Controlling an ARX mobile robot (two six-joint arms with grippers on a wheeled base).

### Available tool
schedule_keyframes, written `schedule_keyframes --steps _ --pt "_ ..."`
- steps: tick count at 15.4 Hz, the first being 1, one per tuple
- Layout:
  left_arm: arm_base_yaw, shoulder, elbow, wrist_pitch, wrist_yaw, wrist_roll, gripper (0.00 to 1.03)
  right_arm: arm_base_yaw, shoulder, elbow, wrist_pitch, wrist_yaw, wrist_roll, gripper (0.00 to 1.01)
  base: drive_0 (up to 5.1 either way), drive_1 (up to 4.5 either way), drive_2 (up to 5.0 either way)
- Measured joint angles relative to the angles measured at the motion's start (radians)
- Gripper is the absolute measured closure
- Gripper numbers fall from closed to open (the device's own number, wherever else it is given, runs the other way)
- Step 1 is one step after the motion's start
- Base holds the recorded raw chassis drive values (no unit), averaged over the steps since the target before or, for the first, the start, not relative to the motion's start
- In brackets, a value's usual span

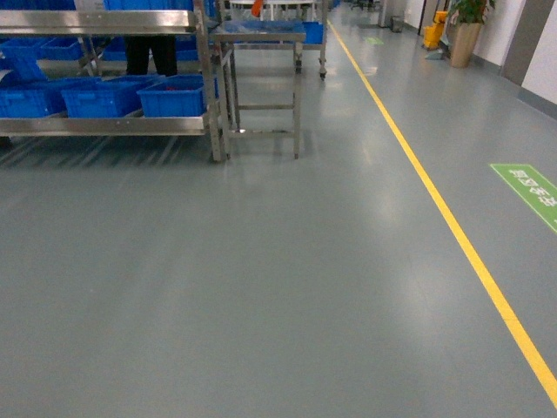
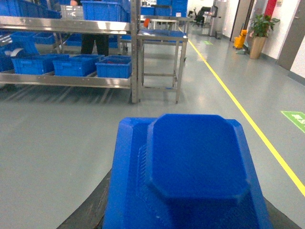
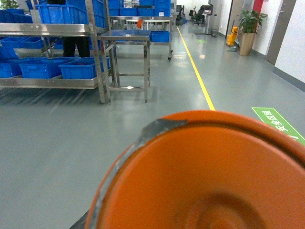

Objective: Sort blue parts and orange caps into right shelf containers

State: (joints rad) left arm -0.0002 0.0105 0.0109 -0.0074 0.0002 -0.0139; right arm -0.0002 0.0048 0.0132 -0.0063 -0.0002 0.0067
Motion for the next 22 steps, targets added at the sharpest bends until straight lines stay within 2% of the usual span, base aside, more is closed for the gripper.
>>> schedule_keyframes --steps 22 --pt "0.000 0.000 0.000 0.000 0.000 0.000 0.61 0.000 0.000 0.000 -0.001 0.000 0.000 0.58 0.1 4.39 -4.2"
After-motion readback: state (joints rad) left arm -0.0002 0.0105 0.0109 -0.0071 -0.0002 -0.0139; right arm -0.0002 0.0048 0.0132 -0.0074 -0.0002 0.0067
